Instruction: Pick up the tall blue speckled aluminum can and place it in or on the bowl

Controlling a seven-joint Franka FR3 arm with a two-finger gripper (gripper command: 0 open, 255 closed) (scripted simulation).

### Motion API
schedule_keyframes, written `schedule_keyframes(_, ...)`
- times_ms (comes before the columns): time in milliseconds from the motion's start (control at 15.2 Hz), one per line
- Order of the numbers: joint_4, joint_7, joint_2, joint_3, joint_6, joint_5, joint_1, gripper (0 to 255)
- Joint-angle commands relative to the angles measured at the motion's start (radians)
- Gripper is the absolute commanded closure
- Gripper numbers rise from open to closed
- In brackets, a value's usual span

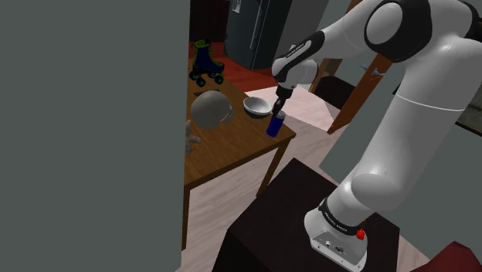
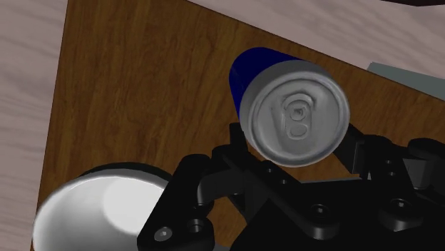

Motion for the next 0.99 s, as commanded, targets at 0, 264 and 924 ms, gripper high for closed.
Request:
schedule_keyframes(0, 0.006, 0.010, -0.022, -0.006, -0.025, -0.017, 0.004, 255)
schedule_keyframes(264, 0.019, 0.031, -0.063, -0.015, -0.073, -0.047, 0.010, 255)
schedule_keyframes(924, 0.069, 0.073, -0.151, -0.024, -0.199, -0.107, 0.021, 255)
